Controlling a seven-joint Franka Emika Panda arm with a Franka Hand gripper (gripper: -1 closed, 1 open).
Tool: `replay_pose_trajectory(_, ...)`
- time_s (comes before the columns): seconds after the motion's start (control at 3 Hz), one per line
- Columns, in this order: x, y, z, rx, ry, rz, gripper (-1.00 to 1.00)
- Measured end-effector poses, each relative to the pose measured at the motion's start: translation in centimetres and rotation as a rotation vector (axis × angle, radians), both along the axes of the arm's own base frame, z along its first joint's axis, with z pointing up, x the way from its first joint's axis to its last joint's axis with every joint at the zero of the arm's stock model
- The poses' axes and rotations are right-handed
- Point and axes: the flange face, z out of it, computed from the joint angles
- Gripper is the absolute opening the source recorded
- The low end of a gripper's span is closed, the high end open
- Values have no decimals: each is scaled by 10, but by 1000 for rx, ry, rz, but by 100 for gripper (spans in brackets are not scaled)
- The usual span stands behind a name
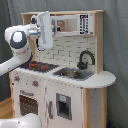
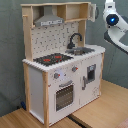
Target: Play with the kitchen
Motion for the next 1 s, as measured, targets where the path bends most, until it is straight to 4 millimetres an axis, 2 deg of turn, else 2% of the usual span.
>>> replay_pose_trajectory(0.33, 23, 29, -9, -67, 21, 74, -100)
replay_pose_trajectory(0.67, 43, 57, -9, -103, 39, 120, -100)
replay_pose_trajectory(1.0, 68, 73, -8, -128, 58, 151, -100)
